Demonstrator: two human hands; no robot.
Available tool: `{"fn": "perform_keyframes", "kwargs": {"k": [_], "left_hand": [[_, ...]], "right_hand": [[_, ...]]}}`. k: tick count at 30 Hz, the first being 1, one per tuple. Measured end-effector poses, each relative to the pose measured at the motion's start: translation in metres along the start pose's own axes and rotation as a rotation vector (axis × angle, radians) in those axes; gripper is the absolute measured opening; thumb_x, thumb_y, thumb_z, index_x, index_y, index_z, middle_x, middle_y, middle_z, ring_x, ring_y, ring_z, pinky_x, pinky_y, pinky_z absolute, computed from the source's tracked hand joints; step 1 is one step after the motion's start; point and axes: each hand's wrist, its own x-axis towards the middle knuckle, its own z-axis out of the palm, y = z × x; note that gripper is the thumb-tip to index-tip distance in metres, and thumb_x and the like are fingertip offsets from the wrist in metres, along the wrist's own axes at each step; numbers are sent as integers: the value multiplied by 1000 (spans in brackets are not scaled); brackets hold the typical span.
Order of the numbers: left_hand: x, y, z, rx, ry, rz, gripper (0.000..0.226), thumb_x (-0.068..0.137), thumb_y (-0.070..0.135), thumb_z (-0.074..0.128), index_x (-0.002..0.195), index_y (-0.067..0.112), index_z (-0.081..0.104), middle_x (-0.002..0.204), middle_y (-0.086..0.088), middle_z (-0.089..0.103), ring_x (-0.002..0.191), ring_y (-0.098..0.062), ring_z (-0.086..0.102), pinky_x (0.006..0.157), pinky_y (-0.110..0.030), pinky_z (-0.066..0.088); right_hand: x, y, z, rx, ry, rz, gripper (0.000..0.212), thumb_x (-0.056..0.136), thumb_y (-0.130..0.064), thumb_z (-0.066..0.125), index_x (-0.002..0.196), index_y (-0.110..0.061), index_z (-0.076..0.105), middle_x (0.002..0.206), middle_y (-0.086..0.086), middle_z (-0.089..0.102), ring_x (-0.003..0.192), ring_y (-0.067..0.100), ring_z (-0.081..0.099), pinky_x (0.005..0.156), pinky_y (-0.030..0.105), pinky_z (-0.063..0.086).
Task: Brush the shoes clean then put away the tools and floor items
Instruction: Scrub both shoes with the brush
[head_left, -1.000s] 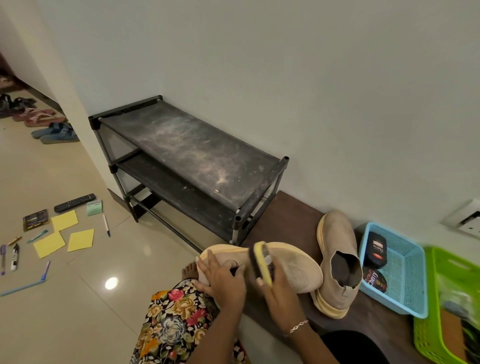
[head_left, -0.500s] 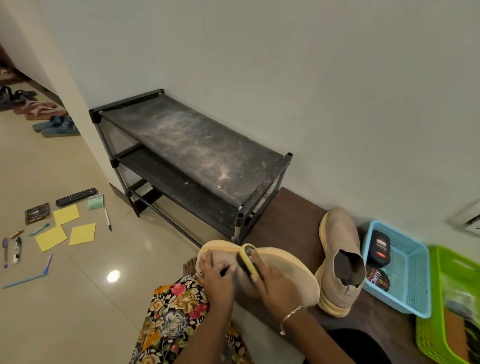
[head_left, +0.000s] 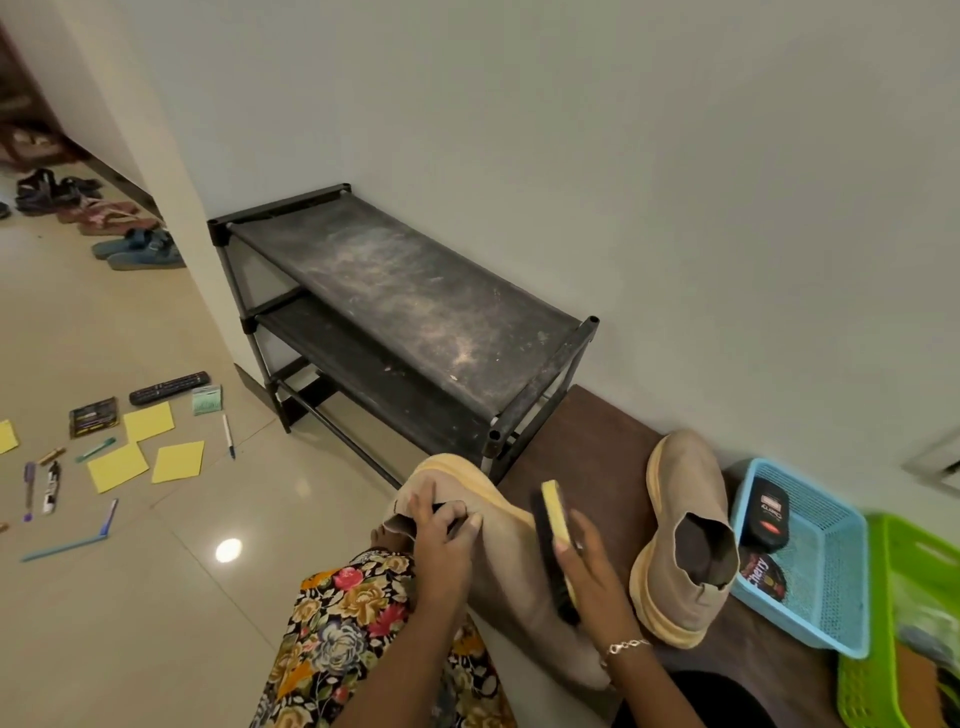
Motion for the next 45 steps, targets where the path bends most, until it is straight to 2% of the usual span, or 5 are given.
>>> {"fn": "perform_keyframes", "kwargs": {"k": [11,19,26,33,45], "left_hand": [[-40,33,-1,-31,-15,380,39,87,-1,57,65,25,38,149,13,-2,136,3,-16,87,13,4],[-10,36,15,420,-29,1054,11,83,15,47,78,23,43,158,2,-2,145,-23,-2,109,-51,24],[-2,71,30,723,-99,1384,27,68,5,67,84,18,50,155,-13,8,144,-29,2,117,-42,9],[1,70,35,753,-246,1450,44,60,0,74,84,19,43,157,-10,-3,144,-26,6,117,-38,11],[-21,91,31,763,-267,1430,25,63,26,79,85,29,68,138,6,49,133,-6,32,96,-51,46]], "right_hand": [[-13,-1,-1,500,259,135,37,93,-28,48,130,-27,42,134,2,47,121,23,44,106,43,35],[0,-38,-15,887,264,175,27,95,-20,45,122,-22,45,109,9,55,99,26,51,75,38,45],[7,-57,-39,993,333,33,23,93,-15,47,115,-14,53,94,9,62,82,21,57,68,33,46],[8,-53,-62,653,646,44,37,92,-30,49,126,-17,45,118,11,54,109,27,51,97,44,40],[-6,-122,-104,-124,595,-444,48,89,-31,57,127,-14,33,100,-2,55,77,11,56,59,10,42]]}}
